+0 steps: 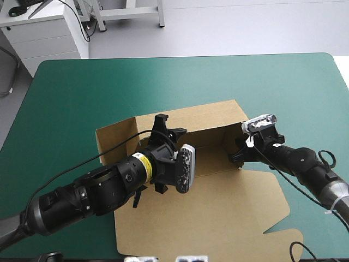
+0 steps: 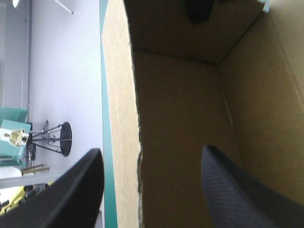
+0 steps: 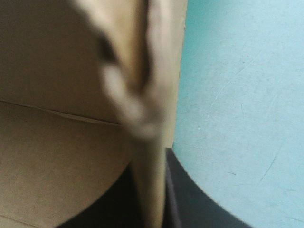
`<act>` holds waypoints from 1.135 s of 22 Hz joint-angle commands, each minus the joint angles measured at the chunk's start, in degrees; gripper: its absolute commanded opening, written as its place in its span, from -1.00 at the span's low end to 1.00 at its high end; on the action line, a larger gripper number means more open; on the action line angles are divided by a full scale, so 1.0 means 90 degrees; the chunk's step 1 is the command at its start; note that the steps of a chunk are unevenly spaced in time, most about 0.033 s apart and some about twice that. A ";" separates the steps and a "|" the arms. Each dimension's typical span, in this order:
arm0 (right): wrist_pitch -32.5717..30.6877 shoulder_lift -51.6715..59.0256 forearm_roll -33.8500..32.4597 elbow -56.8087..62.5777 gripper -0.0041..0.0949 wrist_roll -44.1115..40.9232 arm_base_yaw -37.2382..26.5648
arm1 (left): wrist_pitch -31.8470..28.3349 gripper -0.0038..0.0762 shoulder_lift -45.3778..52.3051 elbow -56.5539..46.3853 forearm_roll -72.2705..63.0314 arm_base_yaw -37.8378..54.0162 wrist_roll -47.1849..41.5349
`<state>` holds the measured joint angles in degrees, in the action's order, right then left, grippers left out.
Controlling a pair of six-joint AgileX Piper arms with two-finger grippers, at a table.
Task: Fold the box
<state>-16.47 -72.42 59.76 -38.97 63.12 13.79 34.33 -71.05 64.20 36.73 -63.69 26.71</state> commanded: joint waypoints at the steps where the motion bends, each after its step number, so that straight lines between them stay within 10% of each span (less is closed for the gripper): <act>1: 0.0249 0.0155 0.0254 -0.0162 -0.95 -0.0077 0.0019 | -0.0164 -0.14 0.0322 0.0154 0.0204 -0.0320 -0.0088; 4: 0.0290 0.0155 0.0254 -0.0162 -0.95 -0.0077 0.0019 | -0.0025 -0.89 0.0336 0.0154 0.0289 -0.0361 -0.0088; 15: 0.0290 0.0155 0.0213 -0.0162 -0.95 -0.0102 0.0019 | 0.1991 -0.87 0.0323 0.2260 -0.1020 0.0232 -0.0252; 25: 0.0290 0.0155 0.0190 -0.0162 -0.95 -0.0041 0.0019 | 0.2977 -0.87 0.0323 0.2950 -0.4708 0.4981 0.0380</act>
<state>-15.03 -72.42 59.71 -38.97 62.65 13.79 62.08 -69.56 88.81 4.12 -27.10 27.74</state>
